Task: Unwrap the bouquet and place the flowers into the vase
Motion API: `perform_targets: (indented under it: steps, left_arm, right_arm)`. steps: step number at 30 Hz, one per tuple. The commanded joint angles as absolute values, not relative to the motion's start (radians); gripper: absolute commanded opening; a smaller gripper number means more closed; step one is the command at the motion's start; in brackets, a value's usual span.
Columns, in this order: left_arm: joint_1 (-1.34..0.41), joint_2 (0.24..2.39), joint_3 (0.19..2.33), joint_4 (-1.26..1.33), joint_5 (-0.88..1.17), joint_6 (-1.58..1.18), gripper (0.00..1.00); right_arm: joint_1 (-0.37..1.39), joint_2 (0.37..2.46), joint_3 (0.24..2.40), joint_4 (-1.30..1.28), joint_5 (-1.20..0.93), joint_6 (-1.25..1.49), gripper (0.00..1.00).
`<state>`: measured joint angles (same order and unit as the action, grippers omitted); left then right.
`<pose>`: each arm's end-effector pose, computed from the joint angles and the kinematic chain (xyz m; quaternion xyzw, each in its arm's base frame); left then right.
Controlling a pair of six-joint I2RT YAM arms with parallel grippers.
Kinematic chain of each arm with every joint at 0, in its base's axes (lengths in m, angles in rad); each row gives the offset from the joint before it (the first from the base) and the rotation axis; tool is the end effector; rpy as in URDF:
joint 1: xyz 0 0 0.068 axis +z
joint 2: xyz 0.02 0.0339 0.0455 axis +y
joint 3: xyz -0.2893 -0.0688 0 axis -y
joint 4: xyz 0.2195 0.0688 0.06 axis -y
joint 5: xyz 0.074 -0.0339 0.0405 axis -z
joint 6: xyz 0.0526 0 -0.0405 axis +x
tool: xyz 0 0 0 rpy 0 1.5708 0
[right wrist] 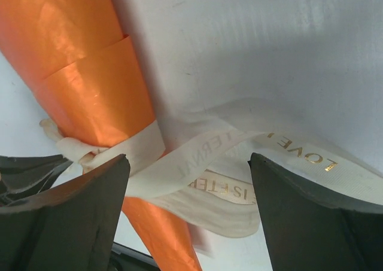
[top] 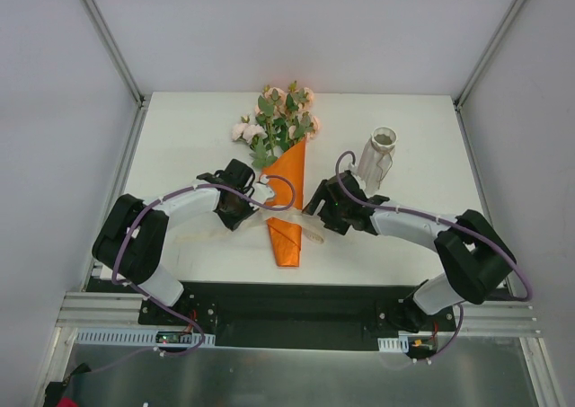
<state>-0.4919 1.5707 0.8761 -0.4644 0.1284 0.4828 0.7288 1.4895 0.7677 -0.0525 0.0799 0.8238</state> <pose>0.2414 -0.1370 0.1928 0.4690 0.8570 -0.0637 0.2037 0.2201 0.1909 0.2134 0.0592 0.9192 0.2452 0.3023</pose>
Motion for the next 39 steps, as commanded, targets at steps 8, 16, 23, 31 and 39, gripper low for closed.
perform_targets:
  steps: [8, 16, 23, 31, 39]
  left_arm:
    - [-0.499, 1.534, 0.88, -0.476, 0.103, 0.474, 0.0]
    - [-0.5, 1.522, 0.879, -0.476, 0.1, 0.474, 0.0]
    - [-0.499, 1.514, 0.903, -0.477, 0.092, 0.46, 0.0]
    - [-0.346, 1.43, 0.953, -0.548, 0.138, 0.459, 0.0]
    - [-0.058, 1.362, 1.031, -0.607, 0.144, 0.46, 0.0]
  right_arm:
    - [0.712, 1.535, 0.772, -0.048, 0.075, 0.986, 0.76]
    - [0.718, 1.551, 0.761, -0.049, 0.113, 1.015, 0.01]
    - [0.716, 1.393, 0.706, -0.086, 0.215, 0.986, 0.01]
    - [0.706, 1.136, 0.707, -0.274, 0.431, 0.859, 0.01]
    - [0.496, 0.821, 0.623, -0.455, 0.449, 0.766, 0.01]
